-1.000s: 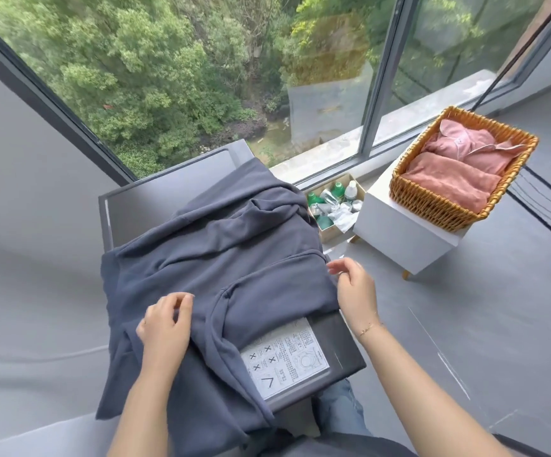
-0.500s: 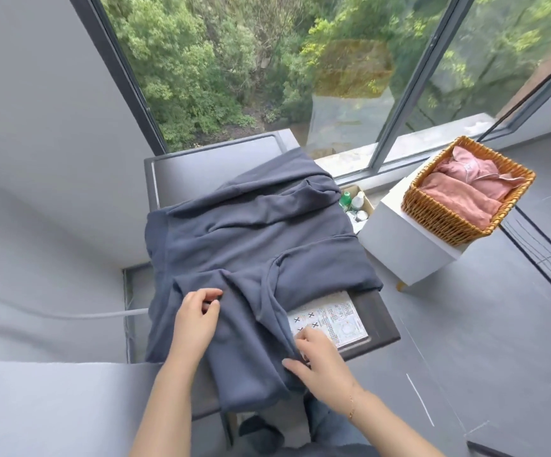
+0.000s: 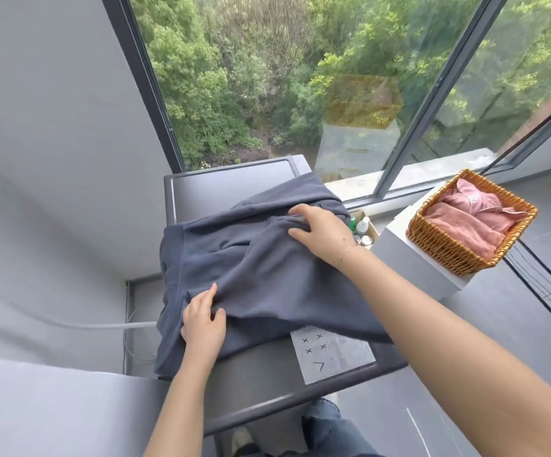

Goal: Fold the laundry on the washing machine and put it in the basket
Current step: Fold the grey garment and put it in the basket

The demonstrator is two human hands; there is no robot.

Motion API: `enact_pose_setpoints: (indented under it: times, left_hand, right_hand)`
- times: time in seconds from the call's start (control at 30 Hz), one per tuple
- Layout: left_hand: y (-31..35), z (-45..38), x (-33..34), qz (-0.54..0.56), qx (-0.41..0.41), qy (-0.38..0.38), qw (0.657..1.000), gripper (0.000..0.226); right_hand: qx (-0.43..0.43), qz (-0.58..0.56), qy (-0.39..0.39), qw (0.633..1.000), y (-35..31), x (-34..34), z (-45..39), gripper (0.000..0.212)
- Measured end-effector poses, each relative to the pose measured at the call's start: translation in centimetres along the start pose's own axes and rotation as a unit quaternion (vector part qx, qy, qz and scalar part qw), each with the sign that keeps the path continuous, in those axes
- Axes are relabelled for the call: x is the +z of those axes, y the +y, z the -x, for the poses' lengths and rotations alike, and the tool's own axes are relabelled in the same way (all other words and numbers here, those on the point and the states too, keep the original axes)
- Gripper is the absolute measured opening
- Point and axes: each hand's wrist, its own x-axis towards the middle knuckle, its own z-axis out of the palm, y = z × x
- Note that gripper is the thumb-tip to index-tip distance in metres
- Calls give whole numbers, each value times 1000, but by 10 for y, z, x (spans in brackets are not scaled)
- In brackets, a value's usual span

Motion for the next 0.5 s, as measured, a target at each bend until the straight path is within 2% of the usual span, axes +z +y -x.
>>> enact_pose_setpoints:
  times: [0.07, 0.13, 0.2, 0.23, 0.3, 0.33, 0.4, 0.43, 0.5]
  left_hand:
    - [0, 4, 3, -12, 4, 6, 1000, 54]
    - [-1, 5, 6, 6, 16, 30, 999, 50]
    - [-1, 4, 7, 43, 29, 80, 995, 39]
    - [-1, 4, 8, 70, 8, 107, 992, 31]
    - [4, 5, 6, 181, -111, 121, 970, 20]
    - [9, 6, 4, 276, -189, 95, 938, 24]
    - [24, 11, 6, 461, -305, -8, 833, 26]
    - [32, 13, 5, 516, -338, -48, 786, 21]
    - [45, 15, 2, 552, -372, -102, 739, 9]
  right_hand:
    - [34, 35, -4, 999, 16, 19, -4, 43]
    - [46, -68, 42, 996, 30, 36, 13, 29]
    - [95, -208, 53, 972, 39, 50, 45, 8]
    - [139, -272, 40, 951, 42, 56, 63, 9]
    - [234, -377, -16, 896, 47, 69, 95, 19]
    - [275, -410, -56, 868, 50, 76, 108, 20]
    - [344, -466, -129, 805, 57, 86, 127, 22]
    - [363, -501, -146, 772, 59, 90, 132, 23]
    - [384, -597, -109, 695, 62, 94, 138, 26]
